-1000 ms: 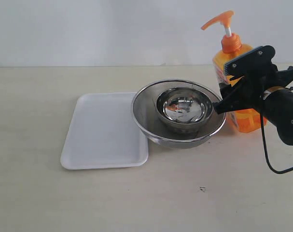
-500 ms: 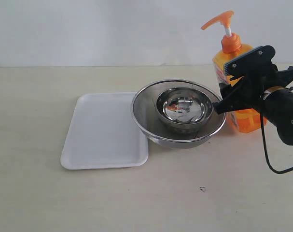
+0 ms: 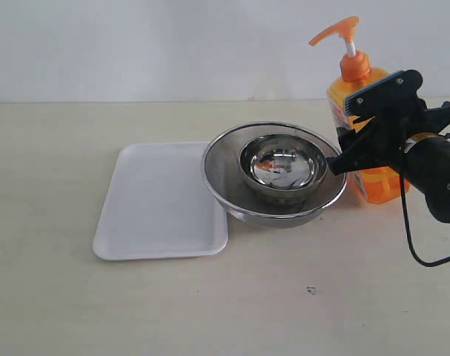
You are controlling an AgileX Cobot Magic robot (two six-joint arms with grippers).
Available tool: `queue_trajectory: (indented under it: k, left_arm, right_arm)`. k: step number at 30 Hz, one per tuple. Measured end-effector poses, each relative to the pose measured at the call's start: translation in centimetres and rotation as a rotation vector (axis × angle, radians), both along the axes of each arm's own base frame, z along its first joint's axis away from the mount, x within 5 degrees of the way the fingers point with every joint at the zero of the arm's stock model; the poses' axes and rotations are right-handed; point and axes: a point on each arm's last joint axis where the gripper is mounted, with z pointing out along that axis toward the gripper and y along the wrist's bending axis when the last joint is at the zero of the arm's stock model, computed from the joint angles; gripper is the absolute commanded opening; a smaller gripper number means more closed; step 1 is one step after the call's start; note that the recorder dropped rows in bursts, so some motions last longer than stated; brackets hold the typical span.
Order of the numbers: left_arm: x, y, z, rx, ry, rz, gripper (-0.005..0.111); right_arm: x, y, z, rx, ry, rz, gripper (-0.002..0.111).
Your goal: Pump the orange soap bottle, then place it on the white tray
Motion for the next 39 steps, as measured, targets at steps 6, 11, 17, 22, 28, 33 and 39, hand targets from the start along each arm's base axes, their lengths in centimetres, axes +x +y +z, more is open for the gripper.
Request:
queue_trajectory:
  k: [6, 11, 17, 22, 28, 33, 39]
  left_arm:
    - [0.13, 0.06, -0.34, -0.015, 0.043, 0.002, 0.005]
    - [0.14, 0.05, -0.38, -0.018, 0.047, 0.000, 0.005]
    - [0.14, 0.05, -0.38, -0.007, 0.046, 0.004, 0.005]
    - [0.14, 0.05, -0.38, -0.002, 0.045, 0.006, 0.005]
    - [0.14, 0.05, -0.38, 0.004, 0.044, 0.008, 0.005]
    - [0.14, 0.05, -0.38, 0.006, 0.044, 0.008, 0.005]
    - [0.14, 0.05, -0.38, 0.006, 0.044, 0.008, 0.005]
  right_arm:
    - [0.00, 0.00, 0.00, 0.000, 0.000, 0.000, 0.000]
    - [0.00, 0.00, 0.00, 0.000, 0.000, 0.000, 0.000]
    - [0.00, 0.00, 0.00, 0.000, 0.000, 0.000, 0.000]
    - [0.00, 0.00, 0.00, 0.000, 0.000, 0.000, 0.000]
    - [0.00, 0.00, 0.00, 0.000, 0.000, 0.000, 0.000]
    - [0.00, 0.00, 0.00, 0.000, 0.000, 0.000, 0.000]
    - [0.00, 0.00, 0.00, 0.000, 0.000, 0.000, 0.000]
